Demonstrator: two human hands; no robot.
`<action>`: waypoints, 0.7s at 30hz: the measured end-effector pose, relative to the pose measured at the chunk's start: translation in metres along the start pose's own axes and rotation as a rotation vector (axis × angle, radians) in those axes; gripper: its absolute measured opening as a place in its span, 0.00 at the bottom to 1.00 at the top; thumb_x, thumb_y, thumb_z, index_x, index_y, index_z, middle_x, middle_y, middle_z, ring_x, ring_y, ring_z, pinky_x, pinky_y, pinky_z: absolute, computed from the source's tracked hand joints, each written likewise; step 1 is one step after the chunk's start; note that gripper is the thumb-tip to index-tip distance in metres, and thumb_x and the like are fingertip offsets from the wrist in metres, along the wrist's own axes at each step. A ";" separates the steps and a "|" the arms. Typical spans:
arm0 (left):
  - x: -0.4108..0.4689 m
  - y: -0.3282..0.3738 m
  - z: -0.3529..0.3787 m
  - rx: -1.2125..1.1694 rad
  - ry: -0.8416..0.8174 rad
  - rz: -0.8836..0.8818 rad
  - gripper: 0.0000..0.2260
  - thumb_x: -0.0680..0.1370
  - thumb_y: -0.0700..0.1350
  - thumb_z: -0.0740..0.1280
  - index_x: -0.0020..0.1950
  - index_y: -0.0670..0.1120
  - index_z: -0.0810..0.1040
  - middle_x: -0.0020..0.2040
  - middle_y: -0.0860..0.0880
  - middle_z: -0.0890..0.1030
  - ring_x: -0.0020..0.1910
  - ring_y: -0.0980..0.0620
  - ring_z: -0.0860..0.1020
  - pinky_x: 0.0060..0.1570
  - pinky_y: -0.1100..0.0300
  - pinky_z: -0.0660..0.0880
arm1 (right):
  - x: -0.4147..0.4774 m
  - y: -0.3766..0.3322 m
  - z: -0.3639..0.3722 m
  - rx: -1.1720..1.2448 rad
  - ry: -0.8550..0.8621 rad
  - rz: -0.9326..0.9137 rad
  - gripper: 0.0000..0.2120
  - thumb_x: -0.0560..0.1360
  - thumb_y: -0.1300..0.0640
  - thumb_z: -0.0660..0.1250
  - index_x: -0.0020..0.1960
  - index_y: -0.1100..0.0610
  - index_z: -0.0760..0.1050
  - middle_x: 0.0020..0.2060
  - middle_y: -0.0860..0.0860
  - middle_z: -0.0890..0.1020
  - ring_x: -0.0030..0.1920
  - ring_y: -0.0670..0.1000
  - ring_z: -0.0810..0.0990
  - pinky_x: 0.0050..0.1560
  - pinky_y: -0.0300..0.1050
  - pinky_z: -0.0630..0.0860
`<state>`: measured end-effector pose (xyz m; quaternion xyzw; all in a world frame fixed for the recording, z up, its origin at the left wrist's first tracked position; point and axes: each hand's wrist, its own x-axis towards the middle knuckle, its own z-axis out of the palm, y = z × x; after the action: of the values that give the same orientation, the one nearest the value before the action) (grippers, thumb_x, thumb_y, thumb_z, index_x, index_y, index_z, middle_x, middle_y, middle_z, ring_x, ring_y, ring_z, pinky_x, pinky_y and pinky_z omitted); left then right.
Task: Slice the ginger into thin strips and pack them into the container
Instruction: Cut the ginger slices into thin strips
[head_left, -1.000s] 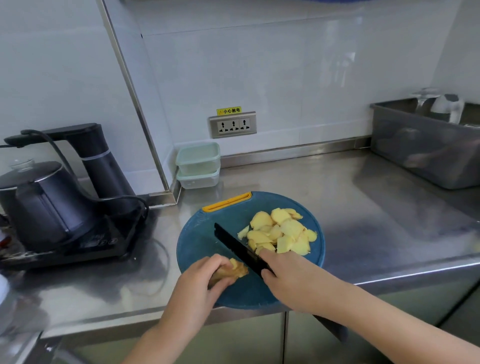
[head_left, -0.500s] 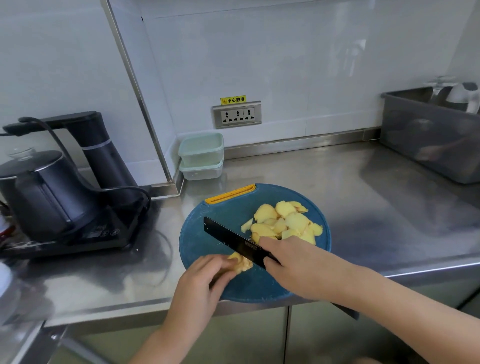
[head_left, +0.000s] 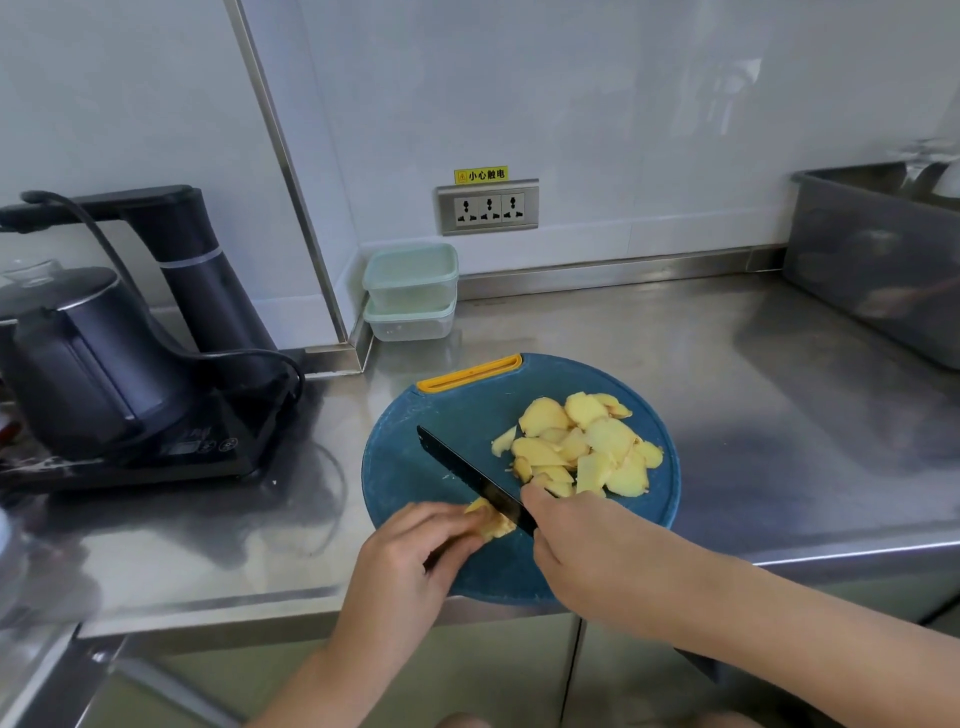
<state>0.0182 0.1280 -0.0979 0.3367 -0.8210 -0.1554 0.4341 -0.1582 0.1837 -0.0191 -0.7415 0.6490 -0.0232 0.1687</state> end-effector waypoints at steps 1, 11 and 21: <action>0.000 -0.001 0.000 -0.004 0.002 -0.004 0.09 0.70 0.43 0.73 0.50 0.50 0.85 0.47 0.58 0.82 0.47 0.63 0.79 0.49 0.70 0.74 | 0.001 -0.002 -0.001 0.003 -0.025 0.020 0.02 0.82 0.57 0.54 0.53 0.55 0.62 0.34 0.48 0.68 0.32 0.46 0.69 0.32 0.41 0.68; -0.002 0.002 0.003 0.009 0.046 -0.007 0.08 0.72 0.47 0.71 0.49 0.49 0.85 0.47 0.58 0.82 0.48 0.64 0.79 0.50 0.72 0.73 | 0.015 0.014 -0.003 0.412 -0.094 0.162 0.06 0.81 0.58 0.53 0.52 0.59 0.67 0.30 0.53 0.72 0.24 0.51 0.72 0.26 0.47 0.71; -0.002 0.004 0.001 -0.009 0.033 -0.008 0.10 0.72 0.51 0.71 0.50 0.49 0.85 0.48 0.58 0.83 0.47 0.63 0.79 0.49 0.66 0.76 | -0.001 0.014 -0.022 0.393 -0.025 0.041 0.08 0.82 0.57 0.53 0.47 0.59 0.67 0.31 0.55 0.71 0.18 0.48 0.68 0.18 0.41 0.67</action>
<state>0.0164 0.1321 -0.0971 0.3405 -0.8118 -0.1550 0.4485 -0.1771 0.1786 -0.0016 -0.6812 0.6446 -0.1367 0.3188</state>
